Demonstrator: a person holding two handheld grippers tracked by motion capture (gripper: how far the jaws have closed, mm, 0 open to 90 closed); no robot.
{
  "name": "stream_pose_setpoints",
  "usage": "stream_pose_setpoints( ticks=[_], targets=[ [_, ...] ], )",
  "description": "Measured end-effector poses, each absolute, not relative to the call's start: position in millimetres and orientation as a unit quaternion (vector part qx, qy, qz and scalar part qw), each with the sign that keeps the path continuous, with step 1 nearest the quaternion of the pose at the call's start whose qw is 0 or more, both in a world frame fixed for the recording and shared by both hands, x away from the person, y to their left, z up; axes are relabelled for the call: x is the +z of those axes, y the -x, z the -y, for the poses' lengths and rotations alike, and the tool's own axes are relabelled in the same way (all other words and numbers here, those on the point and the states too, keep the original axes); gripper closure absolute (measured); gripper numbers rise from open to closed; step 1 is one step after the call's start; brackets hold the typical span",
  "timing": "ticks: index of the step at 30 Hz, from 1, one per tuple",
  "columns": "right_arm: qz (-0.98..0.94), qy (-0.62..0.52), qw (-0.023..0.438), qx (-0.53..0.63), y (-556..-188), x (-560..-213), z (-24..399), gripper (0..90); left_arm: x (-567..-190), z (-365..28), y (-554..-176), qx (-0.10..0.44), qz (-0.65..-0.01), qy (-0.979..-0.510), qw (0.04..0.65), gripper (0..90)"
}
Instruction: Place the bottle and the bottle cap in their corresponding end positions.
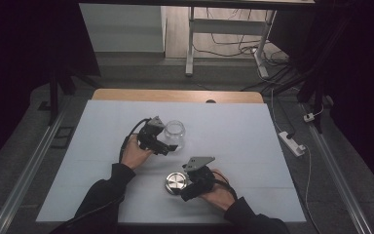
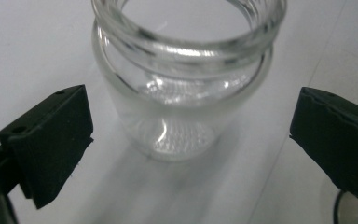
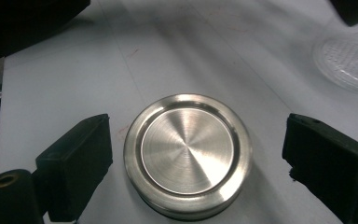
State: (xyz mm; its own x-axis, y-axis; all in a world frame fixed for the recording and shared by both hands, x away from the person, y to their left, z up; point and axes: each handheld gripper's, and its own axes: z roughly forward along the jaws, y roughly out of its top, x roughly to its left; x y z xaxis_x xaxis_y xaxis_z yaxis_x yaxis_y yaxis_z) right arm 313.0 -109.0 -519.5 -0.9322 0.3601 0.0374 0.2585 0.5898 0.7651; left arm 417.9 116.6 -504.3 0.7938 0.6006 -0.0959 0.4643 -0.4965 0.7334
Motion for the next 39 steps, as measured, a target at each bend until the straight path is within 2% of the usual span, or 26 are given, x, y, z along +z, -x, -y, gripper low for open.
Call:
stream_pose_setpoints(
  ticks=[29,39],
  targets=[
    [-0.872,-0.227,0.073,0.428,-318,-499,148,0.0,-495,-160,-339,0.070,-0.310,-0.850,0.420,0.0],
    [-0.863,-0.240,0.097,0.435,-313,-492,167,0.0,-492,-182,-307,0.078,-0.326,-0.841,0.425,0.0]
  ],
)
